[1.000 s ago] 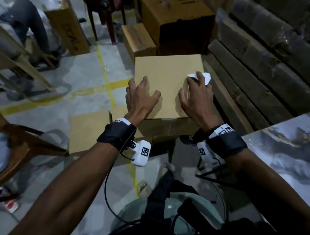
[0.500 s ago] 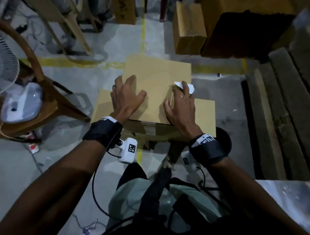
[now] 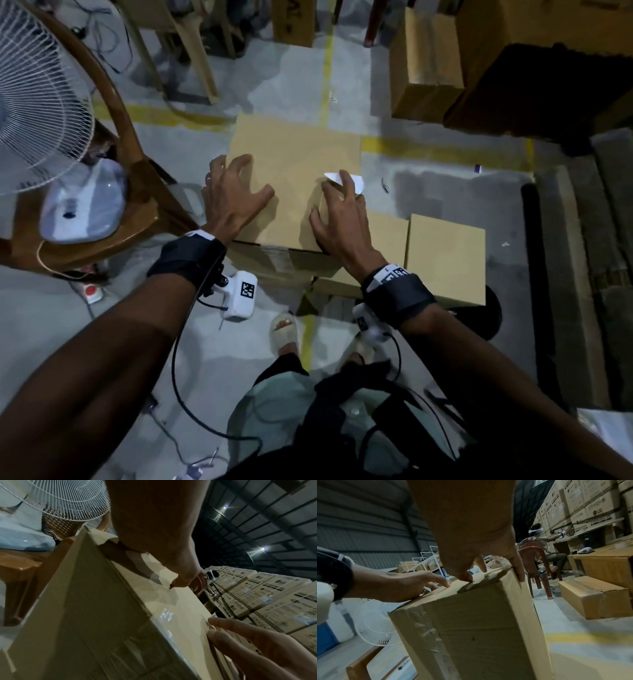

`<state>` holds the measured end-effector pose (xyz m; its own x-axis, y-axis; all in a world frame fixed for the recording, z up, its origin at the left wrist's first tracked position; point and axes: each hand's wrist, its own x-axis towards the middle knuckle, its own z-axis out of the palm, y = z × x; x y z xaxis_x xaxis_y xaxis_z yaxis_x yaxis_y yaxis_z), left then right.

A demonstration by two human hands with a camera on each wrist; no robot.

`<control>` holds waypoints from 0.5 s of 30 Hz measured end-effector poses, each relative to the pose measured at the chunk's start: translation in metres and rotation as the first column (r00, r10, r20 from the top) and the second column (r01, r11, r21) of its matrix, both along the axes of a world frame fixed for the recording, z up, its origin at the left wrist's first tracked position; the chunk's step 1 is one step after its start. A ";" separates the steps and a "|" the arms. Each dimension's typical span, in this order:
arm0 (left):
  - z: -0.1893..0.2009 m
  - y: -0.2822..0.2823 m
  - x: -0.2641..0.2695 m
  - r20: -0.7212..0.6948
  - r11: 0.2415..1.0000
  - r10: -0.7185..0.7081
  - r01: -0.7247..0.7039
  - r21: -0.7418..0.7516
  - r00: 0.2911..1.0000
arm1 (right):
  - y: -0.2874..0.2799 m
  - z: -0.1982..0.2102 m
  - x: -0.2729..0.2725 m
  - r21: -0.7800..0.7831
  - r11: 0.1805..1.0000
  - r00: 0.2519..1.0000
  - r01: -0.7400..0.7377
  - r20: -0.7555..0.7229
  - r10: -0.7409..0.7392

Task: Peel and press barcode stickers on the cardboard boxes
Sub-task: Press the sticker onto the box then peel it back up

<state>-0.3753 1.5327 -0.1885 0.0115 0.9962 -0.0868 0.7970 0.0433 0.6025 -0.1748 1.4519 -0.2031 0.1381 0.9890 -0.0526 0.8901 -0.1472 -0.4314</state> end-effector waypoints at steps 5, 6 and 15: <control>-0.016 0.027 -0.028 0.009 1.000 -0.018 0.018 -0.008 1.000 | 0.016 -0.009 -0.029 -0.004 1.000 1.000 -0.001 -0.023 0.001; -0.021 0.030 -0.032 0.009 1.000 -0.025 0.025 -0.008 1.000 | 0.017 -0.010 -0.032 -0.011 1.000 1.000 0.000 -0.023 0.000; -0.060 0.034 -0.054 0.050 0.997 -0.053 0.056 -0.049 0.997 | 0.017 -0.025 -0.053 -0.088 0.996 1.000 0.022 -0.020 -0.023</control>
<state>-0.4296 1.5670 -0.2489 0.0713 0.9882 -0.1353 0.7687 0.0320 0.6388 -0.2278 1.4684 -0.2279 0.1583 0.9772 -0.1418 0.8770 -0.2051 -0.4345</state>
